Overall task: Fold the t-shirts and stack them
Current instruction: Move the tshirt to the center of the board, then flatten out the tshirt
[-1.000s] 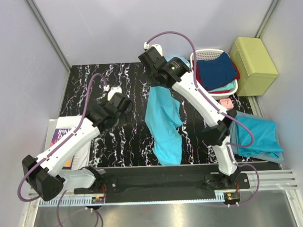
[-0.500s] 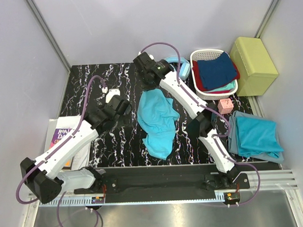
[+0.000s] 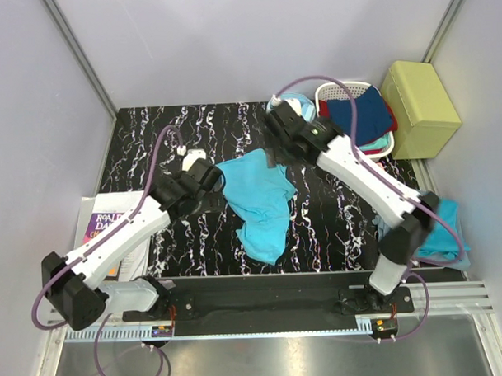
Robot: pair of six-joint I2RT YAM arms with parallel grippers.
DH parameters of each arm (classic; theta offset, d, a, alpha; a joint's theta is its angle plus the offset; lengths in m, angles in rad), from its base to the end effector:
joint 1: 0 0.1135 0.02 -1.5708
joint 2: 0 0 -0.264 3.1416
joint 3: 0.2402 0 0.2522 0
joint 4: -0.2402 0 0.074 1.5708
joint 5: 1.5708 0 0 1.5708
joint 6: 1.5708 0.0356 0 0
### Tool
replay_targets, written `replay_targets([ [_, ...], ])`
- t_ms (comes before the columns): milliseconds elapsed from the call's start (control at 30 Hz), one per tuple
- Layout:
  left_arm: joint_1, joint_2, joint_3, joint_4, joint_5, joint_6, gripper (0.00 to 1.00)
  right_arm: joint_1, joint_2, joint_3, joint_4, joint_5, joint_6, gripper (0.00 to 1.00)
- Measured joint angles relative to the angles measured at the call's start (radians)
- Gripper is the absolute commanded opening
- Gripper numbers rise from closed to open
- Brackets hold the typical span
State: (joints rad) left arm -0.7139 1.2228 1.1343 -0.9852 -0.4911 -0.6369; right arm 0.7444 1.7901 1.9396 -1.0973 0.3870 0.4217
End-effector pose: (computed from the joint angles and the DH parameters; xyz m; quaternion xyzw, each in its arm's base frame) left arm 0.1845 -0.1376 0.3072 -0.0236 0.9418 0.0347 0.3335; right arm 0.2835 0.2429 0.3801 -0.0919 0.9314 0.0128 0.3519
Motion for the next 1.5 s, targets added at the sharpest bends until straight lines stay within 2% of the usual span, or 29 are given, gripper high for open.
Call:
replay_targets([
  [167, -0.002, 0.055, 0.0, 0.037, 0.022, 0.008, 0.97, 0.0, -0.219, -0.4, 0.098, 0.003, 0.059, 0.63],
  [300, -0.002, 0.074, 0.0, 0.077, 0.039, 0.016, 0.96, 0.0, -0.239, -0.615, 0.17, -0.024, 0.114, 0.62],
  [367, -0.002, 0.097, 0.002, 0.093, 0.045, 0.023, 0.95, 0.0, -0.218, -0.647, 0.182, -0.037, 0.131, 0.61],
  [600, -0.002, 0.187, 0.006, 0.116, 0.075, 0.034, 0.93, -0.002, -0.069, -0.612, 0.269, -0.065, 0.152, 0.53],
  [1100, -0.002, 0.122, 0.002, 0.119, 0.083, 0.042, 0.93, -0.15, 0.186, -0.333, 0.326, -0.105, 0.12, 0.46],
  [1367, -0.002, 0.122, 0.002, 0.118, 0.083, 0.044, 0.93, -0.164, 0.275, -0.299, 0.33, -0.15, 0.11, 0.43],
  [1500, -0.002, 0.122, 0.002, 0.118, 0.083, 0.045, 0.93, -0.164, 0.286, -0.3, 0.331, -0.172, 0.109, 0.33],
])
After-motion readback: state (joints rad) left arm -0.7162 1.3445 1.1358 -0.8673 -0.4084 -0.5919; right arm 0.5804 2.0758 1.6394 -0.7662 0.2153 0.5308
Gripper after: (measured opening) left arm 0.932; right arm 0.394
